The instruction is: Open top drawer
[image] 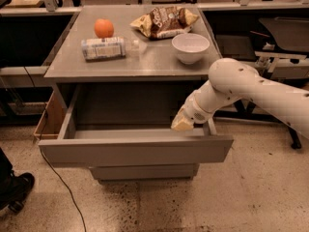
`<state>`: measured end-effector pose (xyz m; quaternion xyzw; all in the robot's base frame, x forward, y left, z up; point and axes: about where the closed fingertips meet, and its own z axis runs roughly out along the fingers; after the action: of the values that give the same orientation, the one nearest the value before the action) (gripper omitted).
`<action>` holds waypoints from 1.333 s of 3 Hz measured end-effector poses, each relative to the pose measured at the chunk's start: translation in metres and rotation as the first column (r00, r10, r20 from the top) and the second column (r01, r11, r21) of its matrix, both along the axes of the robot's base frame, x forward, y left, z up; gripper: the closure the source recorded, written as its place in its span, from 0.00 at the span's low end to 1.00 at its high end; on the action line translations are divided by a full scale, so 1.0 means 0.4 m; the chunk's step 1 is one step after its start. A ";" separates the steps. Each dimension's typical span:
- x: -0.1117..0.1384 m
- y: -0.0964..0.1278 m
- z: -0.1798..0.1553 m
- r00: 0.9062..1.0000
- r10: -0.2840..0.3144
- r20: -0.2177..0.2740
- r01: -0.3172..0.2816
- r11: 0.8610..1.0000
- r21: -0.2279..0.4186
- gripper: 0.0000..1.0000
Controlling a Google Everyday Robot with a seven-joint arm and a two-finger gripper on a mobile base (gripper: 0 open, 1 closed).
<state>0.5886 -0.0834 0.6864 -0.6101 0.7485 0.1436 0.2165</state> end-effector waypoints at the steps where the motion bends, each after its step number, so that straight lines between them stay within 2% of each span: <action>1: -0.103 0.002 -0.013 0.997 0.026 -0.076 -0.025 1.000 0.020 1.00; 2: -0.103 0.002 -0.010 0.997 0.026 -0.076 -0.025 1.000 0.020 1.00; 3: -0.207 -0.006 -0.022 0.986 0.060 -0.156 -0.057 0.998 0.024 1.00; 4: -0.204 -0.005 -0.022 0.986 0.060 -0.156 -0.057 0.998 0.024 1.00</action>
Offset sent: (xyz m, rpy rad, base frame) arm -0.1316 -0.0128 -0.0111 0.0336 0.2422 0.0660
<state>0.5071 -0.0854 0.6776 -0.6165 0.7435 0.2048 0.1586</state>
